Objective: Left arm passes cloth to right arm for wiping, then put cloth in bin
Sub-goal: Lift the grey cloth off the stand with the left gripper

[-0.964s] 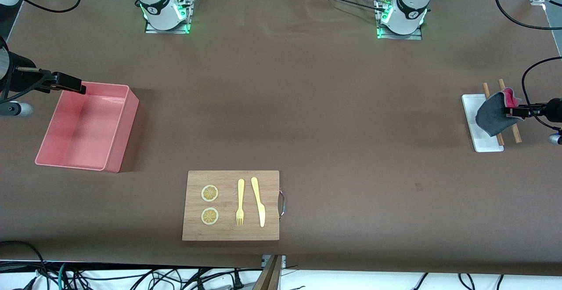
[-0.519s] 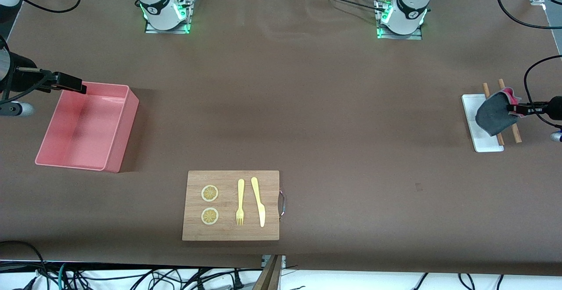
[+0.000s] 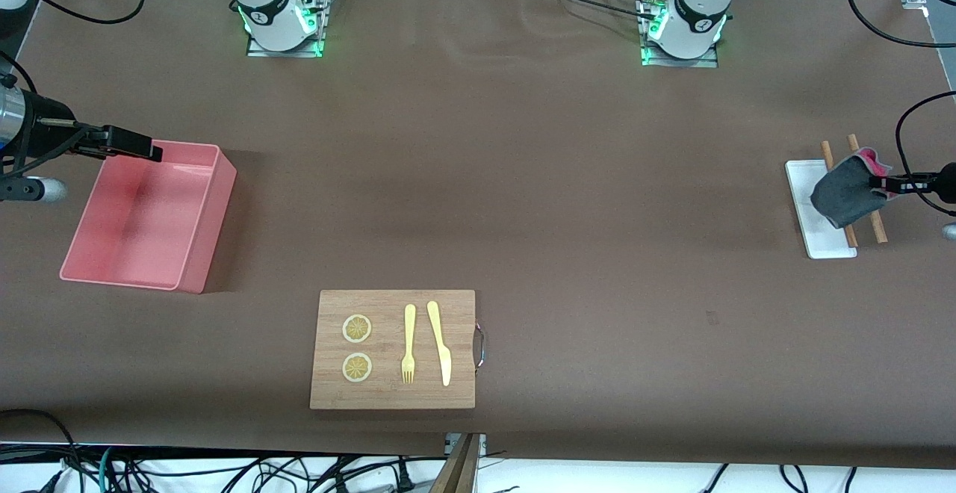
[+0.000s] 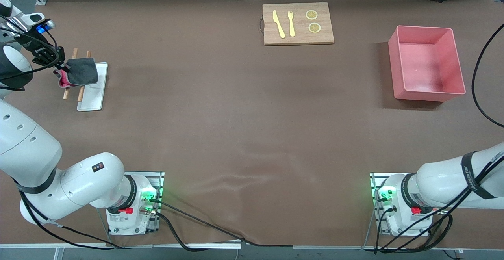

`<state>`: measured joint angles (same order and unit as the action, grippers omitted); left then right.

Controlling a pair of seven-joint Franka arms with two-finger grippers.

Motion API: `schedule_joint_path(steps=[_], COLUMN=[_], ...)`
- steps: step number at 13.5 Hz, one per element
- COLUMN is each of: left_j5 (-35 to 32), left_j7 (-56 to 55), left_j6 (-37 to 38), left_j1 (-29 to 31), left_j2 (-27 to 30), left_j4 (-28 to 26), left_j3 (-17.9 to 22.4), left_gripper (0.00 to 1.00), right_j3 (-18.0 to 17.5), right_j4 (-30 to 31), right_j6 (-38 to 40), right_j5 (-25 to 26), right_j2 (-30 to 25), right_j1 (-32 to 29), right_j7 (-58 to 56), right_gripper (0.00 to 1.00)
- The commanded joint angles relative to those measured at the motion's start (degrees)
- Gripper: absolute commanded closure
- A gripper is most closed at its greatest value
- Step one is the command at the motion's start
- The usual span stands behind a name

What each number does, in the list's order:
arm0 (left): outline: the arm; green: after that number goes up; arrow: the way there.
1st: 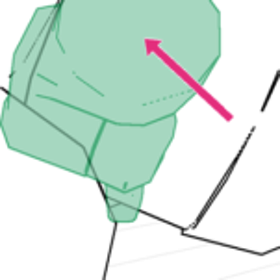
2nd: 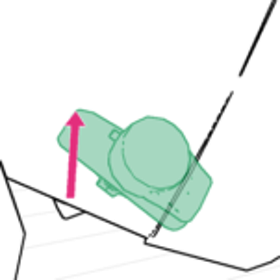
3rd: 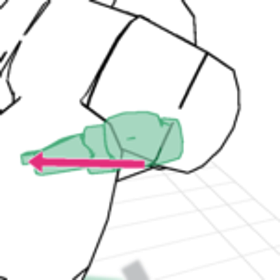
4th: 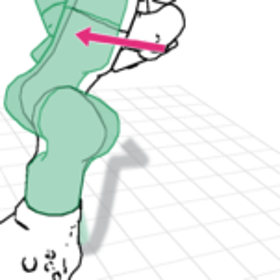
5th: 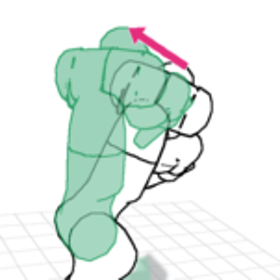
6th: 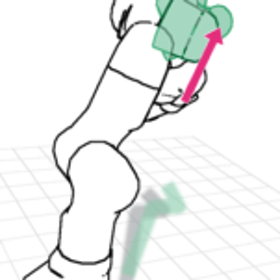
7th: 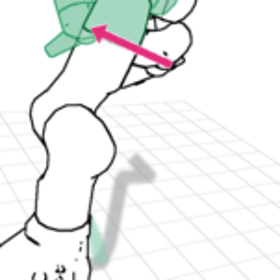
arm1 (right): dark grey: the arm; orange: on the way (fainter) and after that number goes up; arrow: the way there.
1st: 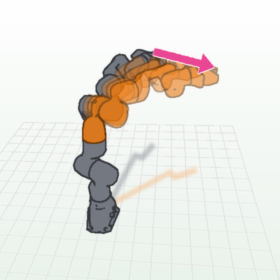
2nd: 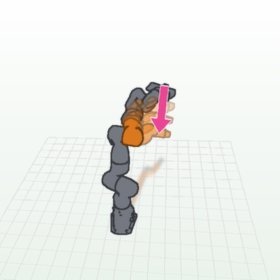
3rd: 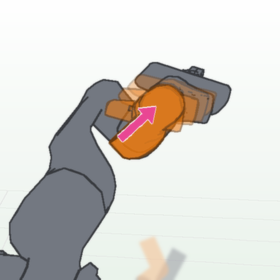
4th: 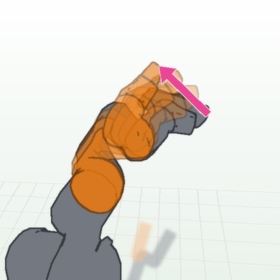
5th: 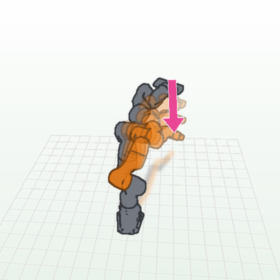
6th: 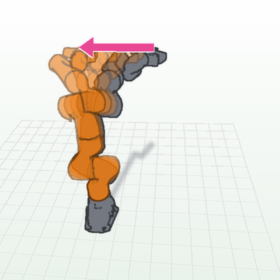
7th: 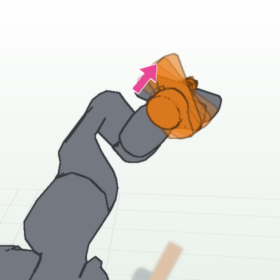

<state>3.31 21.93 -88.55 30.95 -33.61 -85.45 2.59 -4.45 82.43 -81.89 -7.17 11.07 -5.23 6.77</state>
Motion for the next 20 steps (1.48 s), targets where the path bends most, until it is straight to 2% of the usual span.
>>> schedule_joint_path(steps=[1, 4, 9, 11, 13, 14, 17, 20], left_j5=[0.21, 0.12, -0.76, 0.29, 2.92, 5.37, 18.28, 29.62], left_j7=[2.32, 3.56, 3.56, 2.95, -1.51, -5.11, -17.76, -30.67], left_j6=[3.55, 7.76, 18.30, 23.05, 24.65, 24.83, 25.70, 24.66], left_j1=[0.33, -0.89, -6.69, -11.94, -18.09, -20.38, -25.93, -33.04], left_j2=[0.12, 0.12, 0.38, 0.65, 1.61, 2.14, 3.28, 1.36], left_j4=[3.79, 8.79, 18.37, 22.41, 25.15, 25.24, 25.24, 24.98], left_j3=[-0.31, -0.66, -0.92, -1.10, -1.01, -1.10, -0.92, -0.75], left_gripper=[1.00, 1.00, 1.00, 1.00, 1.00, 1.00, 1.00, 1.00], right_j3=[-0.30, -0.30, -0.30, -0.30, -0.21, -0.21, -0.30, -0.30], right_j4=[-0.60, -0.69, -0.69, -0.69, -0.69, -0.69, -0.69, -0.69], right_j6=[0.07, -0.02, -0.20, -0.37, -0.37, -0.81, -1.43, -3.70], right_j5=[-1.70, -2.23, -4.61, -4.69, -9.24, -10.40, -10.93, -13.21], right_j2=[0.26, 0.26, 0.18, 0.26, 0.26, 0.26, 0.26, 0.26], right_j1=[0.66, 2.59, 5.40, 5.76, 5.85, 5.85, 6.37, 8.21], right_j7=[4.56, 8.78, 17.74, 20.38, 27.12, 30.29, 35.23, 42.16], right_gripper=[0.00, 0.00, 0.00, 0.00, 0.00, 0.00, 0.00, 0.00])
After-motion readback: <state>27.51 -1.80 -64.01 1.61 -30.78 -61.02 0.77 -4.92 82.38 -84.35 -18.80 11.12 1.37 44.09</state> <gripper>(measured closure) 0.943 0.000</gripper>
